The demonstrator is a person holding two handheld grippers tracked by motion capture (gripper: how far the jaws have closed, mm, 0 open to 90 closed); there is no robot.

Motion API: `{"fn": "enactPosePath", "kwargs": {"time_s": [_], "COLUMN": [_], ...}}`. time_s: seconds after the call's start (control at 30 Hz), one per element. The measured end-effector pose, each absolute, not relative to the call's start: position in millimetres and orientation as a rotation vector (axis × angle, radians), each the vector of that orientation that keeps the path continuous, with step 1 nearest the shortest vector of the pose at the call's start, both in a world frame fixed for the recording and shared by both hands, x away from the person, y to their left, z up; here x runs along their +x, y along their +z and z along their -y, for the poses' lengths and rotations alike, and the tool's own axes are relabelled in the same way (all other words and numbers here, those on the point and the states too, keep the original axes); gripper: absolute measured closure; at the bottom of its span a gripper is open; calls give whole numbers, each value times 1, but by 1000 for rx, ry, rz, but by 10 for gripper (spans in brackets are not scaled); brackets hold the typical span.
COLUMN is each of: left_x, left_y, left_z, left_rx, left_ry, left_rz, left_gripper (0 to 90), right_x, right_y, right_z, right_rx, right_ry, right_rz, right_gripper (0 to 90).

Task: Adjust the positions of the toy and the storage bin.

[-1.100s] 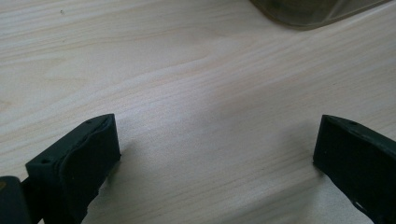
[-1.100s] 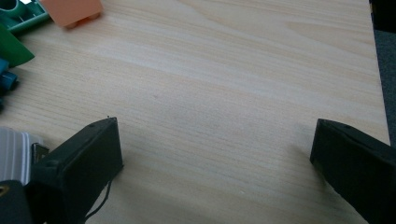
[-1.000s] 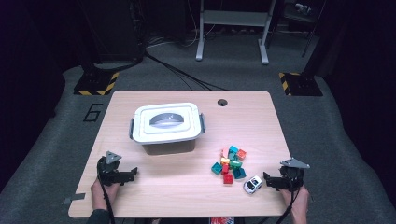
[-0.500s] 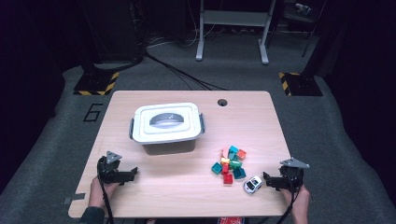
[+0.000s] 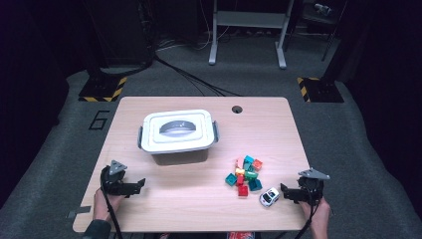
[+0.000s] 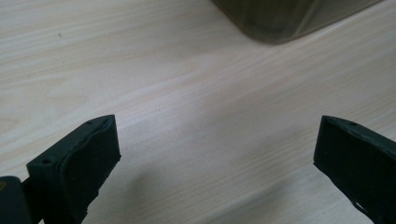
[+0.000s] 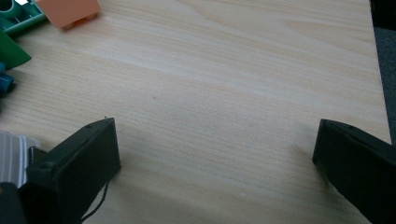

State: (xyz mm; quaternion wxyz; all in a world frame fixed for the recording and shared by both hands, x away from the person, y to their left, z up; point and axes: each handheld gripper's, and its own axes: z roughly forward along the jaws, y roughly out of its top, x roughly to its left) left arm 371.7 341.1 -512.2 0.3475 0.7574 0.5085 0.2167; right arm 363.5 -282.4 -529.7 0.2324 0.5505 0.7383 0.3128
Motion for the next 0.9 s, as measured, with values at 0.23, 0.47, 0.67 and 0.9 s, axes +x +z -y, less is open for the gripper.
{"fn": "enactPosePath", "kwargs": {"time_s": [0.23, 0.47, 0.67, 0.9], "left_x": [370, 372, 382, 402], "left_y": [-485, -446, -422, -405], "left_z": [-340, -340, -332, -315], "left_rx": [1966, 1941, 1955, 2011], "left_ry": [558, 540, 564, 563], "left_rz": [-1255, -1173, -1120, -1055], "left_gripper": [13, 16, 26, 6], "right_x": [363, 364, 364, 364], "right_y": [-530, -530, -530, -530], "right_z": [282, 282, 282, 282], "right_rx": [1513, 1514, 1517, 1518], "right_ry": [859, 859, 857, 855], "right_rz": [-2028, -2025, -2023, -2023], "right_gripper": [0, 0, 0, 0]}}
